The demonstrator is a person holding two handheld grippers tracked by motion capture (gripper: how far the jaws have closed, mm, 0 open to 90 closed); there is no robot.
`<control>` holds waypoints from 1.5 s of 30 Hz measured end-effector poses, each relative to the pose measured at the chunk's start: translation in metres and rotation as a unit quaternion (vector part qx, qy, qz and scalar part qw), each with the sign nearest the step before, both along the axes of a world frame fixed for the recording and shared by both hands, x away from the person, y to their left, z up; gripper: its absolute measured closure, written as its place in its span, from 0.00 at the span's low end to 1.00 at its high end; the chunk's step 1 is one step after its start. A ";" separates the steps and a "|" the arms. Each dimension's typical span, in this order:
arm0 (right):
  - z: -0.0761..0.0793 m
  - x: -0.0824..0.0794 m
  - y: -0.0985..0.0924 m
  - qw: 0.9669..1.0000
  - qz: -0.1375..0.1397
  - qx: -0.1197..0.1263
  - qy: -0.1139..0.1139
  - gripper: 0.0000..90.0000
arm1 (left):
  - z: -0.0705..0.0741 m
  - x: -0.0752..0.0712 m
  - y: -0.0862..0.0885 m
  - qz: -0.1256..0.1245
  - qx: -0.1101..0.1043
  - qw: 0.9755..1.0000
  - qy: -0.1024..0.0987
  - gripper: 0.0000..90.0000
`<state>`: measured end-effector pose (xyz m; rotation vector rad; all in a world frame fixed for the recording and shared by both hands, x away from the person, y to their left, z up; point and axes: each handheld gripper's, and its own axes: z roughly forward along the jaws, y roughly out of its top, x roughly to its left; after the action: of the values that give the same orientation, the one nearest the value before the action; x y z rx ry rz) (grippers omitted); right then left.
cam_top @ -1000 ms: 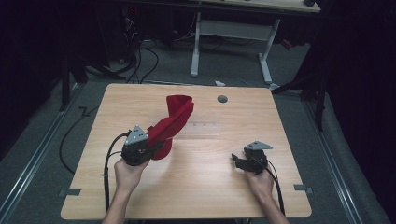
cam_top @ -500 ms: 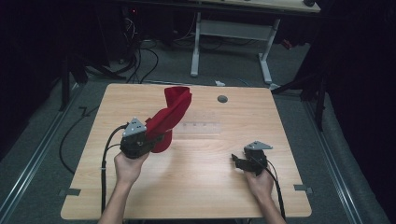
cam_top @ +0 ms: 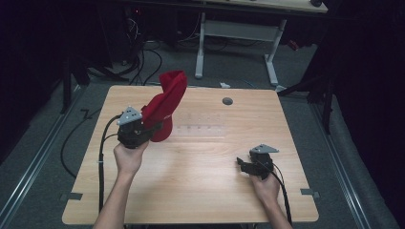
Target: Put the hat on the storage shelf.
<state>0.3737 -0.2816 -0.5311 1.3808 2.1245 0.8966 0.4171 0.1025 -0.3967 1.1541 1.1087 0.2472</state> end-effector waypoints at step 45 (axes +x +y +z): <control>0.000 -0.001 0.000 1.000 0.001 0.001 0.003 0.39 | -0.030 0.067 0.011 0.102 0.034 0.994 0.003 0.95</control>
<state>0.3727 -0.2812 -0.5309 1.3828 2.1302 0.8963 0.4836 0.1130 -0.4264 1.1014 1.2332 0.4429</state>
